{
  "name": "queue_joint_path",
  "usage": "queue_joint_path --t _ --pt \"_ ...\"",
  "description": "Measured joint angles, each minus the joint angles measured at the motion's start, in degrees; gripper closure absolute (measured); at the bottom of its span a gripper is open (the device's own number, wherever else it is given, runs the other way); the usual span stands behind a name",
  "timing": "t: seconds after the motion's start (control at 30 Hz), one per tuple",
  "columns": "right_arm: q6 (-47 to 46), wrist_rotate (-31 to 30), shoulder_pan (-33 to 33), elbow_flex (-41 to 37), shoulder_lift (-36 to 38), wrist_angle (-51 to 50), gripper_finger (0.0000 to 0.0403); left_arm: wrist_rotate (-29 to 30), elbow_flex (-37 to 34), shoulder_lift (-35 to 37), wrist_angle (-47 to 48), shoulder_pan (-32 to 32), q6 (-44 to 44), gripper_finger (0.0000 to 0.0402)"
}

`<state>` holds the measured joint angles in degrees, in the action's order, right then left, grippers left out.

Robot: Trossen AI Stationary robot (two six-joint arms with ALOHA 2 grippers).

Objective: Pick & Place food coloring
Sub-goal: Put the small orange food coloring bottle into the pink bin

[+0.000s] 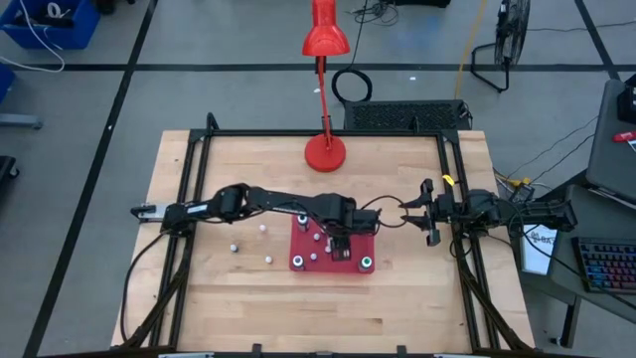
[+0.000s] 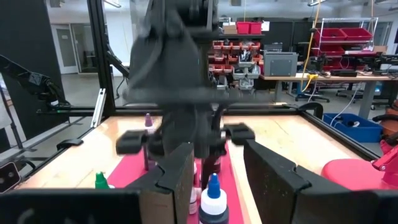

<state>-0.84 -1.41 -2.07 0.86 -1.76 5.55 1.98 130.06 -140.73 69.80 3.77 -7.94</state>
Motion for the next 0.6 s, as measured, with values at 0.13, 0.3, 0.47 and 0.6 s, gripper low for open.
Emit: queue_joint_path --t 0.13,0.3,0.47,0.6 --pt "0.00 0.02 0.00 0.00 -0.10 0.00 0.0273 1.59 1.63 1.57 2.77 -0.04 0.12 0.0226" --pt "0.00 0.00 0.00 -0.01 -0.28 0.04 0.0273 3.13 1.72 6.38 7.56 -0.04 -0.97 0.0236" --pt "0.00 0.00 0.00 0.00 -0.28 0.04 0.0273 2.73 1.73 12.93 16.19 2.54 -6.21 0.0235" --pt "0.00 0.00 0.00 -0.02 -0.28 0.02 0.0273 4.83 1.15 17.63 19.84 7.35 -9.46 0.0216"
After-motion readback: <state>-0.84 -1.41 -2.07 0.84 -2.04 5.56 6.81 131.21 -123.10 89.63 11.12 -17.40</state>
